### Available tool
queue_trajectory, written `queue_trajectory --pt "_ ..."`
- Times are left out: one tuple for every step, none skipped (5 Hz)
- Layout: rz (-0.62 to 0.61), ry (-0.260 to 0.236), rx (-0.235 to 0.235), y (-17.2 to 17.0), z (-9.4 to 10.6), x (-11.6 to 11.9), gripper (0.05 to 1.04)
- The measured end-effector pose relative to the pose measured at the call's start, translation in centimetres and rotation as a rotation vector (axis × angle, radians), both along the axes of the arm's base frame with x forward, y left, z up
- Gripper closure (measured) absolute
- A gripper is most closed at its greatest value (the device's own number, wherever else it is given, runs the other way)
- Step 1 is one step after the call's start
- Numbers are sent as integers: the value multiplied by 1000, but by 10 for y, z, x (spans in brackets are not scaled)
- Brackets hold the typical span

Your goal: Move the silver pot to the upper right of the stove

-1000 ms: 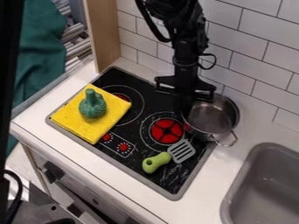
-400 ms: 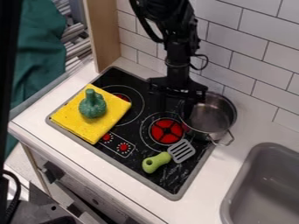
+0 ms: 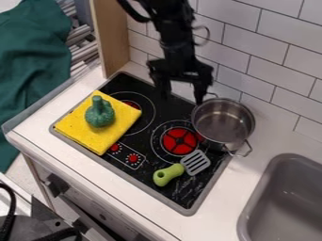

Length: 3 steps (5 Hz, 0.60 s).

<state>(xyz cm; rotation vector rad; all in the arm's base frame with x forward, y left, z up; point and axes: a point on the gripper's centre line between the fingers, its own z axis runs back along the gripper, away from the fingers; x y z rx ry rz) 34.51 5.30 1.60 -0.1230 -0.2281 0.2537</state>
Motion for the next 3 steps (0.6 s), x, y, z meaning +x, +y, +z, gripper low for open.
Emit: queue_trajectory --pt "-115 46 57 16 0 -10 82" --pt "-157 118 136 27 3 -14 82" --pt "-105 185 173 28 0 -20 82"
